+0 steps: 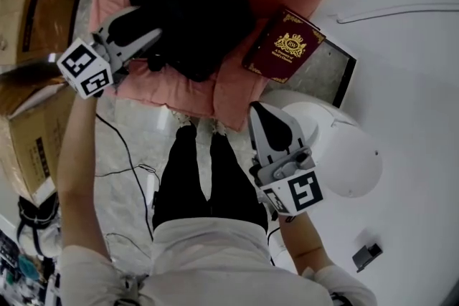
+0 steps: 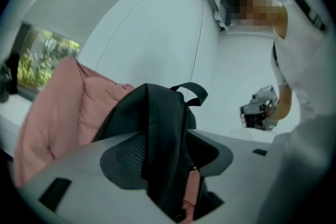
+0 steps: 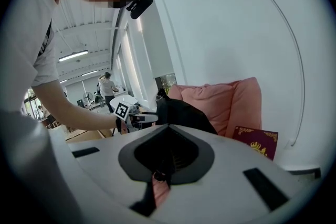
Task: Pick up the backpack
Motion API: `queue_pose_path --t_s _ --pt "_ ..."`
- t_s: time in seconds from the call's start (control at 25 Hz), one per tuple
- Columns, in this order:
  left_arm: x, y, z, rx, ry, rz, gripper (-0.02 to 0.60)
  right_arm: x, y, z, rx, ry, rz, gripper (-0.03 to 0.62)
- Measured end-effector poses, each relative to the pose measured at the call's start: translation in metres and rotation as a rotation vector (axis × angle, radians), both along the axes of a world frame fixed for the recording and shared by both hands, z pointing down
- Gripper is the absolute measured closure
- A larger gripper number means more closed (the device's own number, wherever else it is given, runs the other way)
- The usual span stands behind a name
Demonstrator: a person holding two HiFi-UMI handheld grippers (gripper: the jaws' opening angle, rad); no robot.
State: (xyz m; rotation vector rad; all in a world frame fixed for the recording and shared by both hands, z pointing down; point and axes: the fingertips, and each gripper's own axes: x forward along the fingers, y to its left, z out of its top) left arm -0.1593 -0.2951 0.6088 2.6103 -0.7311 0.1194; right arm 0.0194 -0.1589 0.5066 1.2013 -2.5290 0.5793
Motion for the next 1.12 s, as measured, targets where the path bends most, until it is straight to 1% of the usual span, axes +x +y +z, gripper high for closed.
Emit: queue_pose_path --t_s 0.08,0.16,0.2,0.28,0.4,0.48,0.6,0.76,0.96,1.12 --pt "0.004 0.0 -0.001 -0.075 0.105 0.102 0.347 0.002 0.0 0.004 -0.01 -0.001 0.008 0.574" --pt "0.005 -0.005 -0.003 -0.116 0.174 0.173 0.347 0.0 -0.001 0.007 -0.017 -0.001 0.011 0.574" --pt "0.005 -0.008 -0.005 -0.126 0.188 0.204 0.348 -0.002 0.0 0.009 -0.021 -0.003 0.008 0.574" --pt "0.011 -0.009 -0.006 -0.135 0.191 0.273 0.351 -0.009 0.0 0.011 -0.027 -0.009 -0.001 0.574" --pt "0.027 -0.005 -0.009 -0.144 0.199 0.376 0.351 -0.018 0.001 0.014 -0.034 -0.022 -0.012 0.574" --pt "0.037 -0.003 -0.012 -0.146 0.21 0.426 0.351 -0.022 0.002 0.016 -0.04 -0.027 -0.015 0.574" --pt "0.046 -0.004 -0.016 -0.144 0.232 0.456 0.351 -0.026 0.002 0.018 -0.045 -0.027 -0.019 0.574" --pt "0.05 -0.009 -0.038 -0.108 0.32 0.442 0.351 -0.028 0.004 0.017 -0.046 -0.024 -0.015 0.574" --pt "0.07 -0.007 -0.046 -0.087 0.319 0.483 0.351 -0.028 0.006 0.017 -0.048 -0.019 -0.011 0.574" --pt "0.086 -0.008 -0.05 -0.079 0.333 0.494 0.351 -0.024 0.009 0.02 -0.055 -0.015 -0.002 0.574"
